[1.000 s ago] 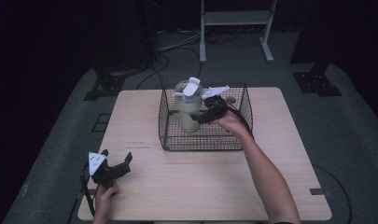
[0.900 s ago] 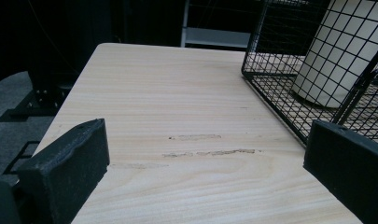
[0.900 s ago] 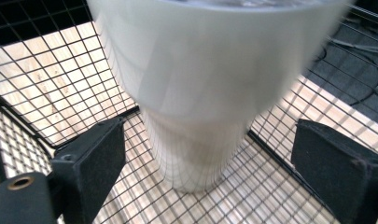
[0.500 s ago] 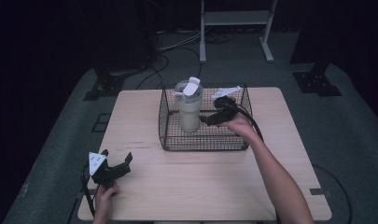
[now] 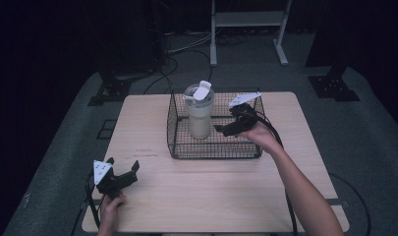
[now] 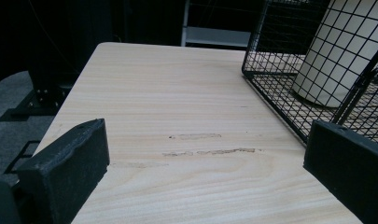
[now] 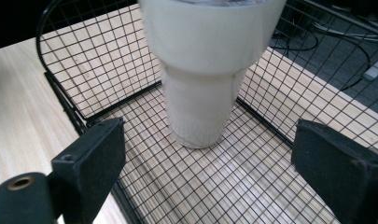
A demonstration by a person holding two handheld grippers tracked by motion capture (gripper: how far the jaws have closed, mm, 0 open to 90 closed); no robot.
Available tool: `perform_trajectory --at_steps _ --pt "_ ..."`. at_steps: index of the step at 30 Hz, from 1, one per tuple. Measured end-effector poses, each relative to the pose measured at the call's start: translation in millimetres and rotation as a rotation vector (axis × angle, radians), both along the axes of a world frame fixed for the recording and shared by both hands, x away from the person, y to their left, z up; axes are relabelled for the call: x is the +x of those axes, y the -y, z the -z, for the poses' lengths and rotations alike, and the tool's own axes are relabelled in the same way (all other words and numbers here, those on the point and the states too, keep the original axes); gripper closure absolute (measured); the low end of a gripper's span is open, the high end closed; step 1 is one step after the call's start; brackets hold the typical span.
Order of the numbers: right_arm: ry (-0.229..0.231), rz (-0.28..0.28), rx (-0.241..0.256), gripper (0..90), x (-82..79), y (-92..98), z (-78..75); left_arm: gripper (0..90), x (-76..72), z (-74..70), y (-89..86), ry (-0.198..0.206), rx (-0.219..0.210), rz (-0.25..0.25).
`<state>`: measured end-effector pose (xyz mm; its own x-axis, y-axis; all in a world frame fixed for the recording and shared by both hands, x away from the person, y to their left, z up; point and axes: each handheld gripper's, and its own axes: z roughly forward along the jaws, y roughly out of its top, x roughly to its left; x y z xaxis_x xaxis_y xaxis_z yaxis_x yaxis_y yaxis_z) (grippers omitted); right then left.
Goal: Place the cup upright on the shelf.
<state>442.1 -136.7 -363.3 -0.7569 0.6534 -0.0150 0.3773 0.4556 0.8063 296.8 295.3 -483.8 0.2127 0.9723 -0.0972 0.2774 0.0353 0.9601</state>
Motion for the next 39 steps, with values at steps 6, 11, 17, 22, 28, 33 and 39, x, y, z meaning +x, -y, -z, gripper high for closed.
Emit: perform_trajectory --at_steps 6,11,17,22,28,33,39 --pt "0.022 -0.001 -0.009 9.6 -9.8 7.6 -7.6 0.0 0.1 0.0 -0.5 -0.001 -0.001 -0.002" --pt "0.023 -0.001 -0.02 9.6 -17.2 13.2 -11.2 0.0 0.2 0.1 -0.7 -0.001 -0.001 -0.002" --pt "0.046 -0.001 -0.037 9.6 -23.9 21.2 -10.5 0.0 0.2 0.1 -0.7 -0.001 -0.002 -0.001" --pt "0.052 0.001 -0.022 9.6 -31.5 29.5 -11.9 0.0 0.1 0.0 -0.4 -0.001 0.002 0.001" --pt "0.066 0.003 -0.007 9.6 -43.1 40.2 -14.7 0.0 0.1 0.0 -0.6 -0.001 0.003 0.001" --pt "0.077 -0.002 -0.004 9.6 -53.1 46.3 -15.6 0.0 0.4 0.1 -0.2 0.002 -0.001 0.0" --pt "0.081 -0.017 -0.007 9.6 -64.7 51.5 -12.5 0.0 0.4 0.1 0.0 0.001 -0.002 0.001"
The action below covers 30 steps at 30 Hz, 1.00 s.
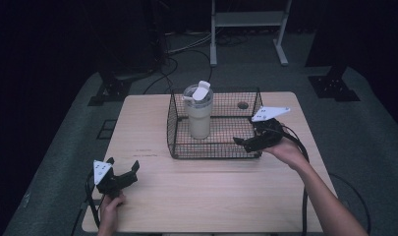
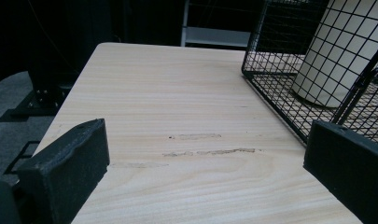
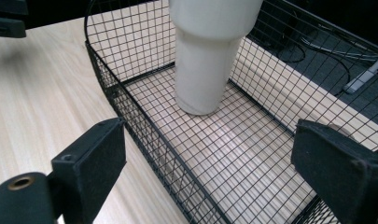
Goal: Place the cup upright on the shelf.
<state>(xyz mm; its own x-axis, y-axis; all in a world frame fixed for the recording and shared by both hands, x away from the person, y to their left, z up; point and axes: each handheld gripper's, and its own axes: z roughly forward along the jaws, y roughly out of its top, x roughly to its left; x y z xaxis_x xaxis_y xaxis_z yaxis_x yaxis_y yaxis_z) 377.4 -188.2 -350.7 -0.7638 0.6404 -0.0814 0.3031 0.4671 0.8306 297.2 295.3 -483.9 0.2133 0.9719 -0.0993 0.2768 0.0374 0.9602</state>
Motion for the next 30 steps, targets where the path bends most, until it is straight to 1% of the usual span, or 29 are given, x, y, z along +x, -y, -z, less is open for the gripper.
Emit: perform_trajectory --at_steps 4,8,10,12,13,20,22,27,30 --pt "-0.005 -0.005 0.002 9.6 -6.7 4.5 2.1 0.0 -0.2 -0.1 -0.1 -0.003 0.007 0.002" --pt "-0.002 -0.005 0.016 9.6 -14.1 10.4 5.0 0.0 -0.2 -0.1 -0.1 -0.003 0.007 0.003" --pt "-0.011 -0.004 0.03 9.6 -17.6 13.4 6.8 0.0 -0.1 -0.1 0.1 -0.003 0.008 0.003" --pt "-0.007 -0.001 0.033 9.6 -21.0 15.6 9.5 0.0 0.0 0.1 0.4 0.001 0.009 0.002" --pt "-0.012 -0.003 0.036 9.6 -22.5 16.4 10.9 0.0 0.0 0.1 0.5 0.001 0.01 0.003" --pt "-0.023 -0.003 0.039 9.6 -32.6 23.4 19.3 0.0 0.0 0.1 0.7 0.001 0.012 0.004" --pt "-0.026 0.0 0.055 9.6 -36.5 25.6 21.0 0.0 -0.1 0.1 0.7 0.001 0.012 0.005" --pt "-0.023 0.006 0.073 9.6 -43.5 29.6 25.4 0.0 -0.2 0.1 0.9 0.001 0.016 0.006" --pt "-0.029 0.009 0.063 9.6 -46.7 31.3 29.7 0.0 -0.2 0.1 1.0 0.002 0.018 0.006"
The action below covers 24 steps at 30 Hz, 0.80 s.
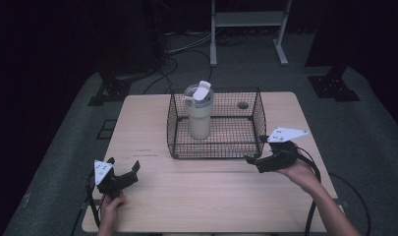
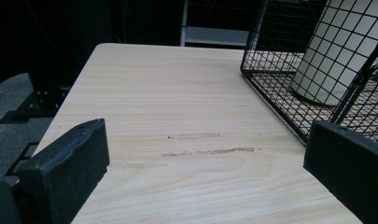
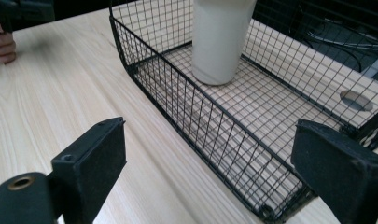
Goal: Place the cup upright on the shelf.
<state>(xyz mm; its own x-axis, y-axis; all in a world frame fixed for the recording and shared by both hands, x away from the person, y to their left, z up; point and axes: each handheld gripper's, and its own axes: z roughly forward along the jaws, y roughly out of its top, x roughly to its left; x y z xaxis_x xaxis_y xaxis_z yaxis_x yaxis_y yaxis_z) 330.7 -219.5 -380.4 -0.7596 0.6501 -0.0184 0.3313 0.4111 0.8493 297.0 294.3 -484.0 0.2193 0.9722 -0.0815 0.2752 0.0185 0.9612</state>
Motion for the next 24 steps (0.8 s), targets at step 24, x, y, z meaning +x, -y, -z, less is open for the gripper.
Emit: perform_trajectory --at_steps 24 --pt "-0.001 0.04 0.01 9.6 -22.1 20.6 30.1 0.0 -0.3 -0.1 1.0 0.0 -0.003 0.0"
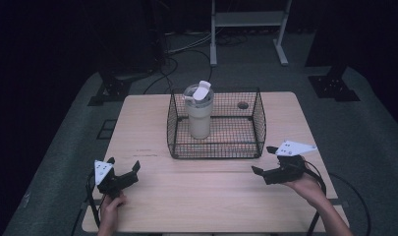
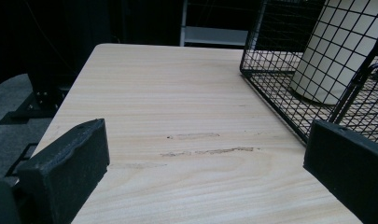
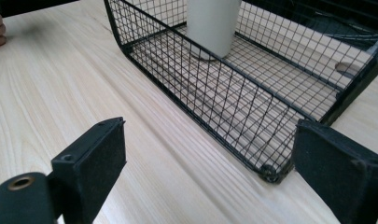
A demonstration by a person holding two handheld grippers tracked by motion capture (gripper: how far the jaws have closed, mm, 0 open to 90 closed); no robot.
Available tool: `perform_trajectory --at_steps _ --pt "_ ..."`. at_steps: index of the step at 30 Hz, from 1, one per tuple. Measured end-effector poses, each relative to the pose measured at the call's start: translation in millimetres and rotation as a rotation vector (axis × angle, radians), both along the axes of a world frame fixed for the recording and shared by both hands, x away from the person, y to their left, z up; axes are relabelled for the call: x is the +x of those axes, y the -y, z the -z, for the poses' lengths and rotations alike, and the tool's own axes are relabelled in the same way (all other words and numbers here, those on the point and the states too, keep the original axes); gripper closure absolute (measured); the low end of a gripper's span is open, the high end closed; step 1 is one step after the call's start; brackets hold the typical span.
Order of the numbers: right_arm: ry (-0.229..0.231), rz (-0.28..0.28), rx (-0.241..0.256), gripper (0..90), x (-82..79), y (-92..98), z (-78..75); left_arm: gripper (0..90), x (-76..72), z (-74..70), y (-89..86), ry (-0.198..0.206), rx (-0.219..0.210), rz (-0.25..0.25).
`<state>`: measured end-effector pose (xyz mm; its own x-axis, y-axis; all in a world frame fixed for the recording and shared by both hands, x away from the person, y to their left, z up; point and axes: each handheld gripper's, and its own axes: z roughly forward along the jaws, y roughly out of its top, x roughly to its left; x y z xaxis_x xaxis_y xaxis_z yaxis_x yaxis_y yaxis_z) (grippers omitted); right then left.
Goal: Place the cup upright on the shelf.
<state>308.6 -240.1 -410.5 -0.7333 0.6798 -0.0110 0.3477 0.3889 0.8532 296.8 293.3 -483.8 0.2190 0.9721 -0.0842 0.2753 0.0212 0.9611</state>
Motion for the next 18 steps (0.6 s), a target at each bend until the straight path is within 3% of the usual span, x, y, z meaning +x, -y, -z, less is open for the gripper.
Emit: perform_trajectory --at_steps 10,16,18 --pt "-0.023 0.03 0.017 9.6 -8.1 8.4 22.4 0.0 0.0 0.0 0.3 0.0 0.004 0.001" --pt "-0.021 0.103 0.122 9.6 -32.6 18.4 41.0 0.0 0.4 0.1 0.2 0.001 0.003 -0.001" --pt "-0.012 0.133 0.19 9.6 -43.3 24.2 49.4 0.0 0.5 0.1 -0.1 0.001 0.003 0.0"
